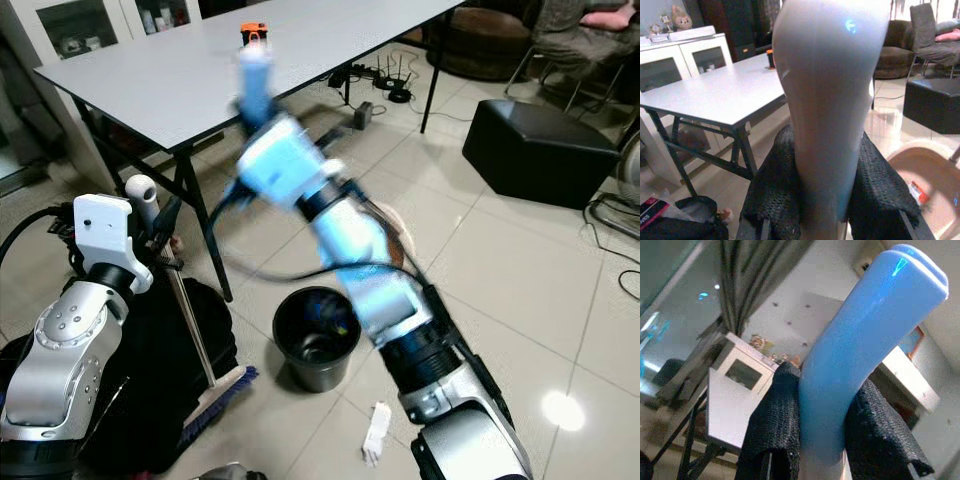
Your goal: Sweep floor
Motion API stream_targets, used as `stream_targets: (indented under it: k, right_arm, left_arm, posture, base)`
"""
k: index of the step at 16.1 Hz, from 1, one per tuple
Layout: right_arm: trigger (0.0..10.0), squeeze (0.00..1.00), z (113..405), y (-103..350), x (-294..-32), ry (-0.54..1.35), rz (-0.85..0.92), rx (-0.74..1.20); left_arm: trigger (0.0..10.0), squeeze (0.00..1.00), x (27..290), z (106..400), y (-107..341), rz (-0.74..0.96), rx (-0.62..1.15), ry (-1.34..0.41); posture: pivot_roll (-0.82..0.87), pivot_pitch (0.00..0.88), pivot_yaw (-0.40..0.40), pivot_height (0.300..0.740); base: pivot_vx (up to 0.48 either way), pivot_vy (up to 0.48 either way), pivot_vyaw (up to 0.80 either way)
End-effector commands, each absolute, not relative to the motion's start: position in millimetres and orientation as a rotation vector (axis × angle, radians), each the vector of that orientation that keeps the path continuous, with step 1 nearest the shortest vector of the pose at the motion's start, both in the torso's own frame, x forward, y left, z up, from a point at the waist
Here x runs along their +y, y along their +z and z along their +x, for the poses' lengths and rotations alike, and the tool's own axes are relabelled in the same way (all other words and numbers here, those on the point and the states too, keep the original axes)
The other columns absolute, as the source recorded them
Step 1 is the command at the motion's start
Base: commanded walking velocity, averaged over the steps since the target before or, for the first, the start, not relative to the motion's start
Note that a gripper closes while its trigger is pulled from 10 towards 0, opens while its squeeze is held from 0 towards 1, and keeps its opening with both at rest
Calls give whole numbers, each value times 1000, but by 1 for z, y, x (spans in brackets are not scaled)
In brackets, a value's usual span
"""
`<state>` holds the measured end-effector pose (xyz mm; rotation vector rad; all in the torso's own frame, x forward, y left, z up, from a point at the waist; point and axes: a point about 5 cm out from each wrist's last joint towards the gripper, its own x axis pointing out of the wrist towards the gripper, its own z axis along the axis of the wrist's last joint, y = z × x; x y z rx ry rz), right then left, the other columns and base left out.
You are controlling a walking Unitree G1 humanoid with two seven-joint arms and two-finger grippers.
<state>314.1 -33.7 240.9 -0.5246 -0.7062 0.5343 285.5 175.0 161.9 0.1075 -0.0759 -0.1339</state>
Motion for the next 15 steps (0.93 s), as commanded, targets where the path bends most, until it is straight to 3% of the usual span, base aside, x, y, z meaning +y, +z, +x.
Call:
stream_targets:
  k: [1,4,6,8,12,15]
  right_arm:
    - [10000,0,311,242,-32,541,-624,-776]
    - [10000,0,317,253,-56,372,-628,-799]
    - [10000,0,321,259,-118,99,-510,-657]
    - [10000,0,314,245,-144,17,-414,-522]
    - [10000,0,296,219,-176,-124,-329,-362]
    - [10000,0,291,218,-179,-124,-281,-338]
  left_arm:
    - [10000,0,174,285,170,129,-112,-133]
    - [10000,0,173,285,170,118,-110,-136]
    - [10000,0,168,284,166,117,-95,-172]
    - [10000,0,163,285,163,125,-75,-203]
    - [10000,0,155,286,161,138,-70,-249]
    - [10000,0,155,285,161,148,-67,-261]
  posture:
    - [-5,16,49,740]
    - [-1,8,42,740]
    - [-20,4,47,740]
    - [-34,3,56,740]
    - [-40,0,57,740]
    - [-38,0,55,740]
  base:
    - [0,0,0]
    - [0,0,0]
    - [0,0,0]
    - [0,0,0]
    - [0,0,0]
    - [0,0,0]
